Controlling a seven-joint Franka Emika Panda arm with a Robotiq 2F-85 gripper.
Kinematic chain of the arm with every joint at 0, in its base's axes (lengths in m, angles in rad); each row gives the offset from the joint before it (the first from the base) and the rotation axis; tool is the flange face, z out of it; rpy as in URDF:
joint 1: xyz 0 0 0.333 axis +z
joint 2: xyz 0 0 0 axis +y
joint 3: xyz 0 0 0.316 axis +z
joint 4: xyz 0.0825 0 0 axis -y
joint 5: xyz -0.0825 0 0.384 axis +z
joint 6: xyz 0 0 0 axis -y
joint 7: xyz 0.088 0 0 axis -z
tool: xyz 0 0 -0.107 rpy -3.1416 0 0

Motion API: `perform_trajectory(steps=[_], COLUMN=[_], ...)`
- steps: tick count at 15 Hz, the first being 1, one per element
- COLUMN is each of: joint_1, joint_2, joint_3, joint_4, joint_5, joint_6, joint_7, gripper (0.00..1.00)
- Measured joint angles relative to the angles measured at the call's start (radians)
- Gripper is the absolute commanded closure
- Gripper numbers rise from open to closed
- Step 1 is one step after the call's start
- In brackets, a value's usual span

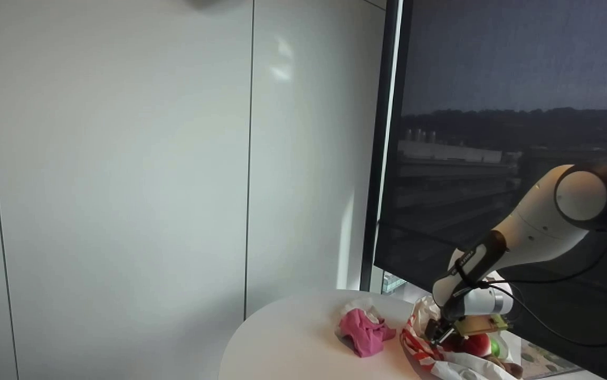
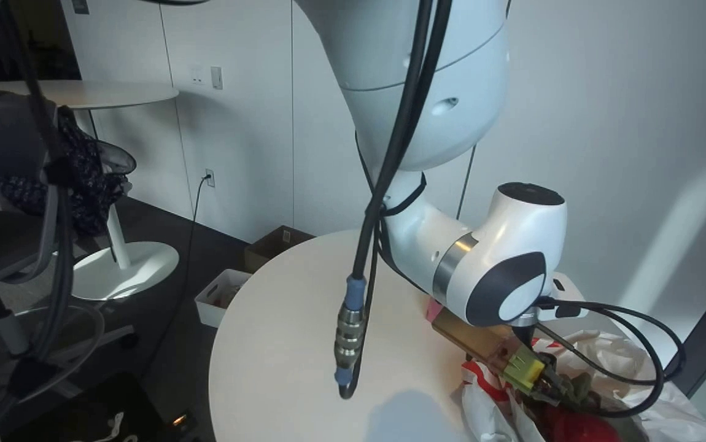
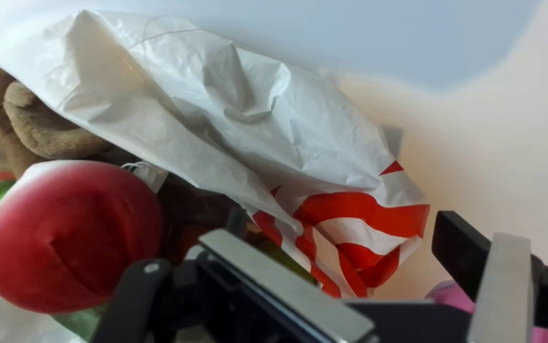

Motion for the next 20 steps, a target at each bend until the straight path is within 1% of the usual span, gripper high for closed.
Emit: perform_trajectory(steps=[5,10,11,12,14,15,17,18,19,20], joint_1=[-0.033,-0.047,-0.05,-0.055,-0.067,-0.071,-0.077,-0.078,-0.079,-0.081], joint_2=[0.101,0.196,0.213,0.229,0.256,0.264,0.27,0.27,0.27,0.27], joint_3=[0.002,0.003,0.004,0.008,0.017,0.022,0.028,0.028,0.029,0.028], joint_4=[0.088,0.179,0.197,0.216,0.248,0.261,0.278,0.285,0.291,0.299], joint_5=[0.0,0.0,0.0,0.0,0.0,0.001,0.001,0.002,0.004,0.007], joint_6=[-0.007,-0.016,-0.025,-0.035,-0.063,-0.078,-0.108,-0.121,-0.138,-0.158], joint_7=[-0.011,-0.022,-0.023,-0.023,-0.024,-0.024,-0.024,-0.024,-0.024,-0.023], gripper=[0.0,0.0,0.25,0.25,0.42,0.51,0.63,0.73,0.8,0.84])
